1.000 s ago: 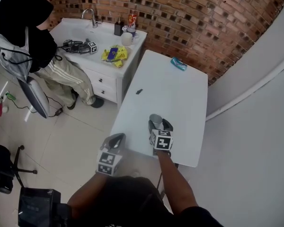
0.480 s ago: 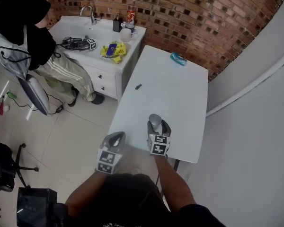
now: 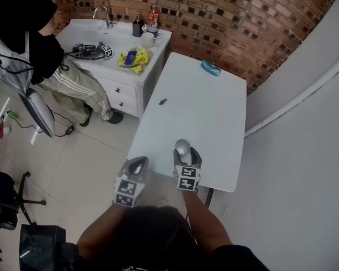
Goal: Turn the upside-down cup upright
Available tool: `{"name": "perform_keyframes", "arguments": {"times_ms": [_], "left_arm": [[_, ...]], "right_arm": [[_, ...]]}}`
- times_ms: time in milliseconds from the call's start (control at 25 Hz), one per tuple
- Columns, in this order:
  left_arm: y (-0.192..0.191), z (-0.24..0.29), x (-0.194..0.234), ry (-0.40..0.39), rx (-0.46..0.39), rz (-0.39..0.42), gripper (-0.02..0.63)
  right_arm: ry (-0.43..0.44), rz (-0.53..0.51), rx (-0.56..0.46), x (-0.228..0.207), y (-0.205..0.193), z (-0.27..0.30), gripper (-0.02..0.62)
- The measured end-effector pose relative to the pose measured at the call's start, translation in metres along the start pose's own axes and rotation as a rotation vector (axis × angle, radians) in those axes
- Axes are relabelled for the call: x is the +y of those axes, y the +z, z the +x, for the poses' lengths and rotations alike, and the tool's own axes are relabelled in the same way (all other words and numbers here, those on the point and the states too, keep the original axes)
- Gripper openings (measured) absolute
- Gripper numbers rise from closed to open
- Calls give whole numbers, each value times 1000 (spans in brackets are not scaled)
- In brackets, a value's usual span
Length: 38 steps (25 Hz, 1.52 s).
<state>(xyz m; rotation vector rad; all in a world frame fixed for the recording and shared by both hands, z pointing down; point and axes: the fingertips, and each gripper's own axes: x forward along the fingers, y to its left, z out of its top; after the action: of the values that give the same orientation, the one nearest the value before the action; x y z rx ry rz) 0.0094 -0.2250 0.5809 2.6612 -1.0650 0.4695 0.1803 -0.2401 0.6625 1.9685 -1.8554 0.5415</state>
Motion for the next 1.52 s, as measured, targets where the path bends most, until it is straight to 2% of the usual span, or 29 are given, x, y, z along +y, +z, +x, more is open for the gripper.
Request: {"name": "perform_keyframes", "arguments": {"times_ms": [160, 360, 640, 840, 1040, 1320, 1440, 1520], "left_arm": [[-2, 4, -4, -5, 15, 5, -6], [0, 3, -13, -26, 10, 0, -6], [-3, -3, -20, -29, 13, 2, -6], [-4, -6, -18, -9, 9, 0, -6], [-2, -8, -21, 2, 0, 6, -6], [9, -12, -36, 25, -41, -52, -8], [14, -12, -49, 41, -50, -2, -6], [15, -13, -57, 48, -47, 17, -6]], "right_arm": [[-11, 10, -3, 1, -1, -4, 311], [-27, -39, -2, 8, 0, -5, 314], [-58, -31, 4, 6, 2, -5, 324], [-50, -21, -43, 5, 12, -14, 348], [-19, -30, -87, 4, 25, -33, 343], [-6, -38, -129, -9, 38, -71, 141], [-29, -43, -130, -20, 39, -82, 44], [-37, -41, -112, -26, 35, -86, 14]]}}
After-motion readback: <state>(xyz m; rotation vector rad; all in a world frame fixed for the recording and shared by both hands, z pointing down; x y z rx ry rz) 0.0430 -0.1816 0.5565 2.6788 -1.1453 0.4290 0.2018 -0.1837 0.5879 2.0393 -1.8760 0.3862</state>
